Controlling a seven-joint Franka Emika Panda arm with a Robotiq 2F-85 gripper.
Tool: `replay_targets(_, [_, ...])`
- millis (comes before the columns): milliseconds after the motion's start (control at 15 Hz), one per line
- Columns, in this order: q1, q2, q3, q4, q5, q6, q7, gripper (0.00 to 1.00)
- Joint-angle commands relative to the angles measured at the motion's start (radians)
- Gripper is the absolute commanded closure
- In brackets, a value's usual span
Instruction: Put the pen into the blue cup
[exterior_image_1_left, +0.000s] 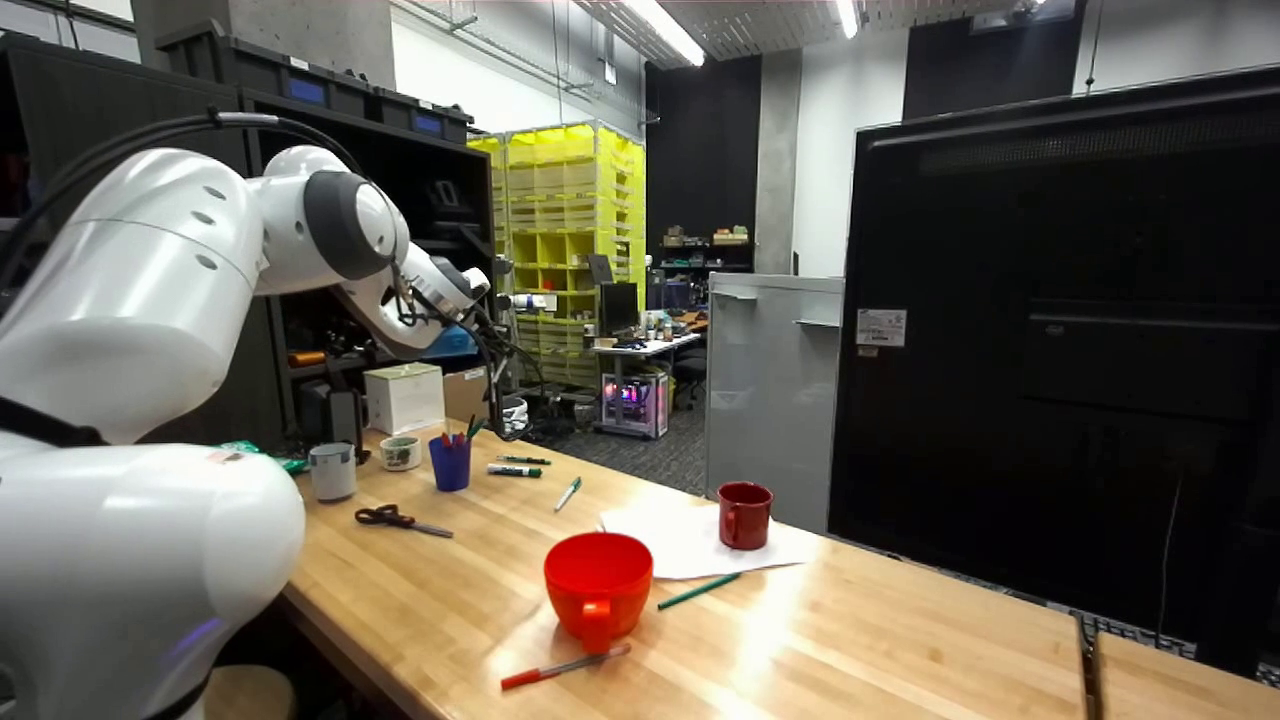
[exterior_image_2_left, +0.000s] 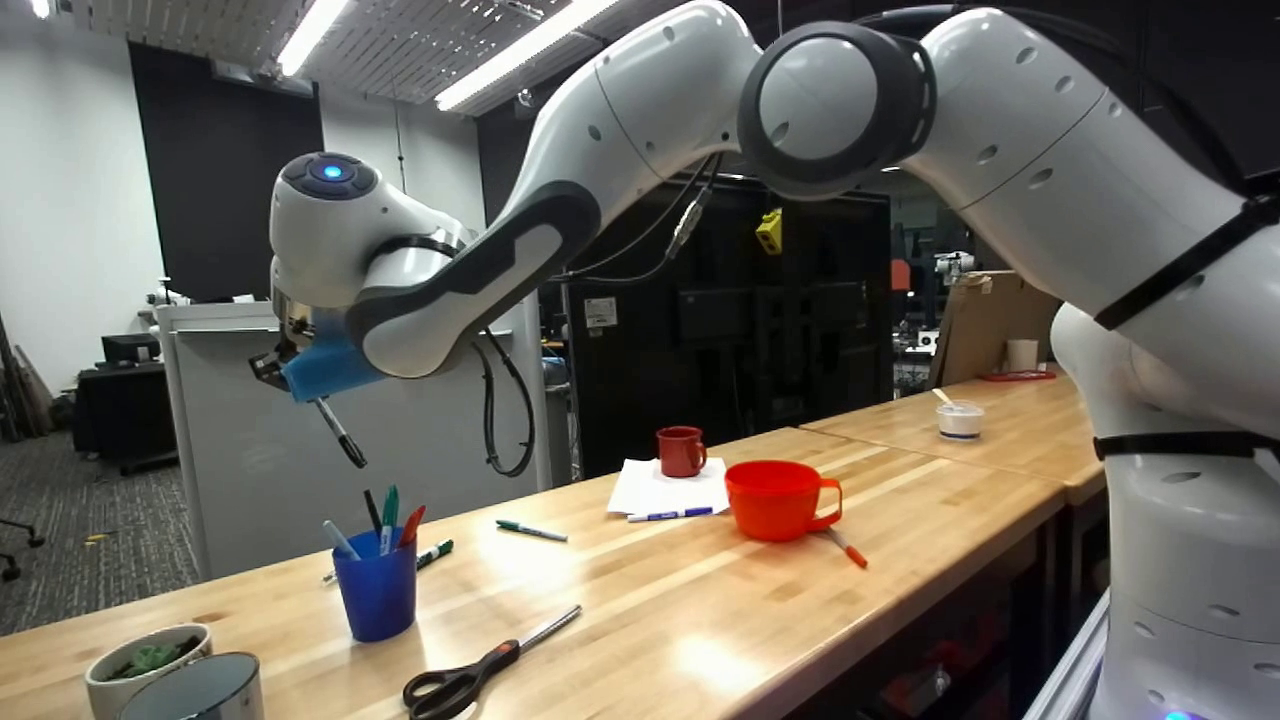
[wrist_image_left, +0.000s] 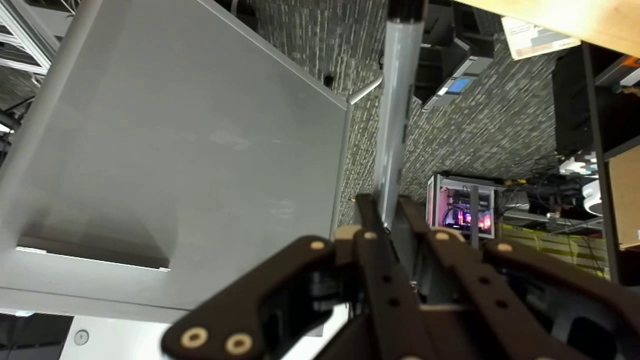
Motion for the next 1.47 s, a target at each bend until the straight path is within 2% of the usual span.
replay_targets(0, [0.001, -0.005, -0.001, -0.005, 0.0, 0.0, 0.0, 0.87])
replay_targets(267, [0.001, -0.009, -0.002, -0.014, 0.0, 0.0, 0.001, 0.87])
replay_targets(333, [0.001, -0.009, -0.002, -0.015, 0.0, 0.0, 0.002, 0.97])
replay_targets(733, [0.035, -0.007, -0.023, -0.017, -0.028, -0.009, 0.042, 0.97])
replay_targets(1067, [0.085, -0.021, -0.041, -0.031, -0.039, -0.034, 0.088, 0.97])
replay_targets(1400, [0.168, -0.038, -0.114, -0.071, -0.133, -0.042, 0.214, 0.97])
